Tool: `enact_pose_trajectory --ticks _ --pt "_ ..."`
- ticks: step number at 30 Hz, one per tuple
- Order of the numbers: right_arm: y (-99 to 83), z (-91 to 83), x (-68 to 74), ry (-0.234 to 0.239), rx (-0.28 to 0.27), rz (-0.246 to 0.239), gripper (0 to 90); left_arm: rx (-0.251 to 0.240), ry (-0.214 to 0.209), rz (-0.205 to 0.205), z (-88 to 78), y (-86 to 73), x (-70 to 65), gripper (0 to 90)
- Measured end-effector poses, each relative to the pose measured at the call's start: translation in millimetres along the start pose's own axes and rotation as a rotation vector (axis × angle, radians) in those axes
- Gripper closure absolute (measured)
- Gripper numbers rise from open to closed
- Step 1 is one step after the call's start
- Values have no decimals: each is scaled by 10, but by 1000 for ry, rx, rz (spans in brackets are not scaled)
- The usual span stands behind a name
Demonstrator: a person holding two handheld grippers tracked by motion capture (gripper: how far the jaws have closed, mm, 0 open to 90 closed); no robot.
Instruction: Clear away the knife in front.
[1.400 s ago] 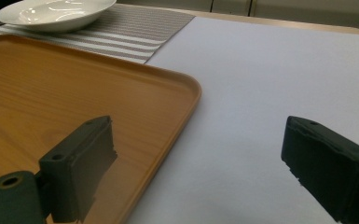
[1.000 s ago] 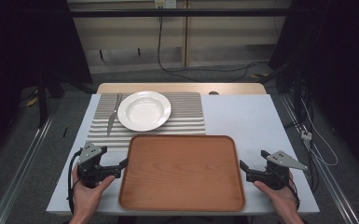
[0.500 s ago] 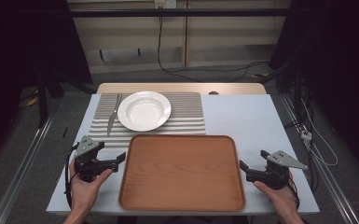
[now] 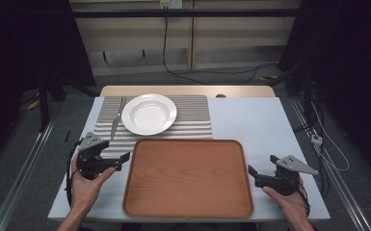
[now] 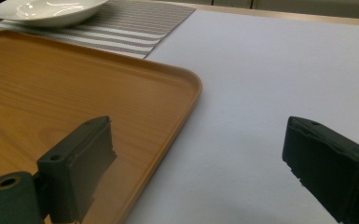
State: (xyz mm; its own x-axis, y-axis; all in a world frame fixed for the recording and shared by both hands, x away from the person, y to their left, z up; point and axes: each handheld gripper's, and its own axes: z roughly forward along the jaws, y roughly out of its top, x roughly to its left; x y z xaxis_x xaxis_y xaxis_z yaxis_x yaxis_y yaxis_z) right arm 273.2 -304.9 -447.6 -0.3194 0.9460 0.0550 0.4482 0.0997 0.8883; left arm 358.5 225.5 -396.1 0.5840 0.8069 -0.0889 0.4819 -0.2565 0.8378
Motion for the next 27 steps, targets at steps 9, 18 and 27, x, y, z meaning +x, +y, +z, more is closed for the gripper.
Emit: enact_pose_trajectory --ticks 9,18,27 --pt "5 18 13 3 5 -7 87 8 36 -30 28 111 192 104" --pt "10 29 15 9 4 -8 88 34 100 -43 68 197 398 111" --pt "15 47 26 18 10 -8 90 38 142 -41 114 306 542 117"
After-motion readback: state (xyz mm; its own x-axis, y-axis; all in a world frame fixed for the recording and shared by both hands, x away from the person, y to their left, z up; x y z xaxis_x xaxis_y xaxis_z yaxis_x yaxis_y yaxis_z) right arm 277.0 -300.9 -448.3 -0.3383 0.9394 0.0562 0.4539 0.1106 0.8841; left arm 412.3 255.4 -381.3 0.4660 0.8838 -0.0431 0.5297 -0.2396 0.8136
